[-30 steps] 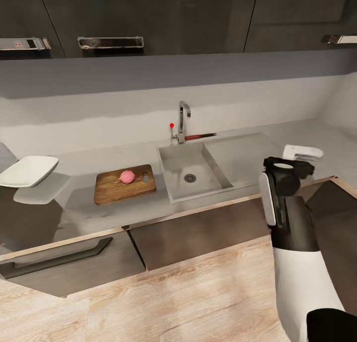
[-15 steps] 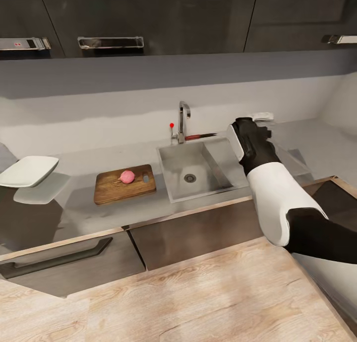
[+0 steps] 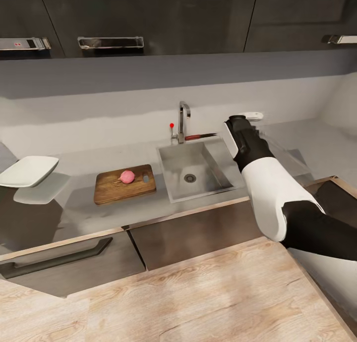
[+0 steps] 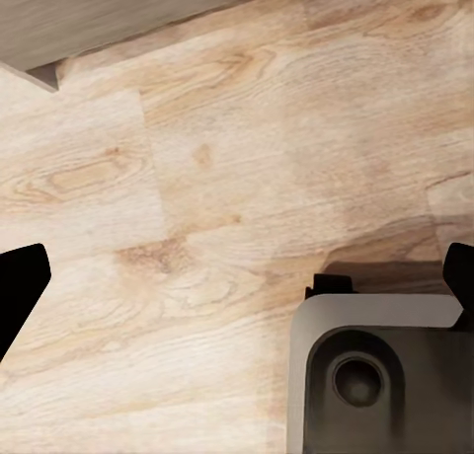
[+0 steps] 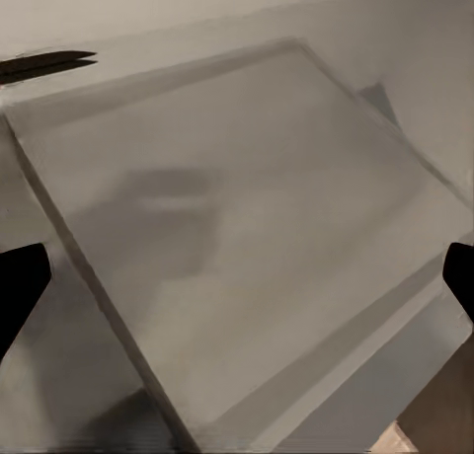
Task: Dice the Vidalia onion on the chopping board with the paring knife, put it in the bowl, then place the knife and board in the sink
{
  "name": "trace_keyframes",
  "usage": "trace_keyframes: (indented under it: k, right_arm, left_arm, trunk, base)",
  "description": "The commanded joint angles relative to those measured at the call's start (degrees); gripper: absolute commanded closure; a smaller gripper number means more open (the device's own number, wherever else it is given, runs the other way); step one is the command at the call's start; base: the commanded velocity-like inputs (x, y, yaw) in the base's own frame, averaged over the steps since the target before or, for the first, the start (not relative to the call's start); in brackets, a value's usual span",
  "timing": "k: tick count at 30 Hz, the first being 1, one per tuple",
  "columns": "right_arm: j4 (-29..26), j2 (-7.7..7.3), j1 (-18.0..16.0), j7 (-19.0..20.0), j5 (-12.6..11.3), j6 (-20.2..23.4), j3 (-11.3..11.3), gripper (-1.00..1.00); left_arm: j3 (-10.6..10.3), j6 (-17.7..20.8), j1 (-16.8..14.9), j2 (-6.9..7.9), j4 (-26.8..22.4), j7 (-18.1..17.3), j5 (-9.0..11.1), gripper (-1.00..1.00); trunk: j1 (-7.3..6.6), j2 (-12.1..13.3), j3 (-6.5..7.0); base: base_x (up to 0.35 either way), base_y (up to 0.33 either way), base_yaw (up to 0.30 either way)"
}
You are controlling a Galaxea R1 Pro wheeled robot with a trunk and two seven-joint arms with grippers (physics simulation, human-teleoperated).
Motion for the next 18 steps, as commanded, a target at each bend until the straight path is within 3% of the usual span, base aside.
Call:
trace_keyframes:
  k: [1, 18]
  right_arm:
    - [-0.14, 0.54, -0.05, -0.24, -0.5, 0.23, -0.06, -1.0]
    - [0.33, 0.67, -0.05, -0.04, -1.35, 0.24, 0.0, -1.0]
  left_arm:
    - [-0.49, -0.27, -0.07, -0.03, 0.16, 0.24, 0.14, -1.0]
    - [-0.49, -0.18, -0.04, -0.02, 0.15, 0.33, 0.14, -1.0]
  trunk:
    - [0.03, -0.1, -0.1]
    - [0.03, -0.1, -1.35]
  base:
    - [0.0, 0.0, 0.0]
    - [0.018, 0.012, 0.0]
